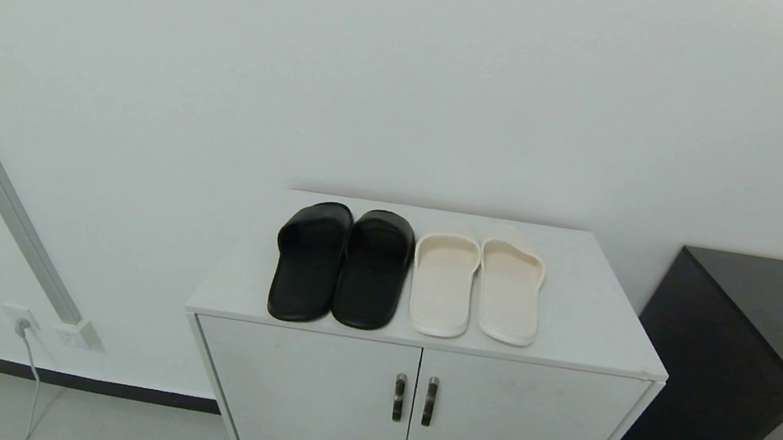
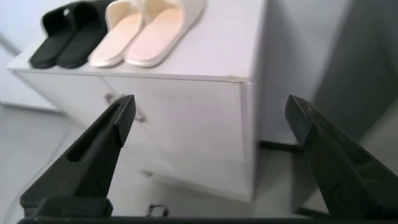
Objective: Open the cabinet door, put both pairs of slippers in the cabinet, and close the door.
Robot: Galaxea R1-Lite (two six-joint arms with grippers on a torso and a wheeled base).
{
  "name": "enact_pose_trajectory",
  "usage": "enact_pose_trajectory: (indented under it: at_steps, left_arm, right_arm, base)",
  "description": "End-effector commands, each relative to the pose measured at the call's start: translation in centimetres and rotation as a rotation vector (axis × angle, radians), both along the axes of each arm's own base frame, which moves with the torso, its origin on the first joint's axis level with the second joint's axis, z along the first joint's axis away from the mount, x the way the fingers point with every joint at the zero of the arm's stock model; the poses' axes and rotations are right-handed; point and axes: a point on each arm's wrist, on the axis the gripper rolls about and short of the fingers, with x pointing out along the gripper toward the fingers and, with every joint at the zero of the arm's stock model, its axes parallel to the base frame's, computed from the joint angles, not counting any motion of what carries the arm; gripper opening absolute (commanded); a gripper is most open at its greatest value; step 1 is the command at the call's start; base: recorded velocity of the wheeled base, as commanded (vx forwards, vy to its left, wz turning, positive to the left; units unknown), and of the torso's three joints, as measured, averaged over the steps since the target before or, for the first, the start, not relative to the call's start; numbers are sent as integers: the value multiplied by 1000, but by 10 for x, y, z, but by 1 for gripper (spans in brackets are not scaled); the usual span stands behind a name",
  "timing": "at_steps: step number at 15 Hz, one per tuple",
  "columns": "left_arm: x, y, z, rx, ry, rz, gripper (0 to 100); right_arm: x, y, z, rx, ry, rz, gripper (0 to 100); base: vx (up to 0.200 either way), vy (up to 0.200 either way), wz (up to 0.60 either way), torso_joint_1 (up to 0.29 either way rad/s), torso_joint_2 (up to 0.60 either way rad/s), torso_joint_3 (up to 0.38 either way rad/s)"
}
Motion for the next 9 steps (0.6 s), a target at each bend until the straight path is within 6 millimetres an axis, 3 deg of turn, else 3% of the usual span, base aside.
enact_pose_trajectory:
  at_steps: [1,3,9]
  left_arm:
    - [0,0,0,0,1,1,0]
    - [0,0,0,0,1,1,0]
    - [0,0,0,0,0,1,0]
  right_arm:
    - [52,61,-4,-6,104,91,100]
    - [72,106,10,-15,83,121,100]
    - [136,180,18,-51,36,-31,100]
  base:
    - [0,0,0,0,0,0]
    - [0,0,0,0,0,0]
    - [0,0,0,0,0,0]
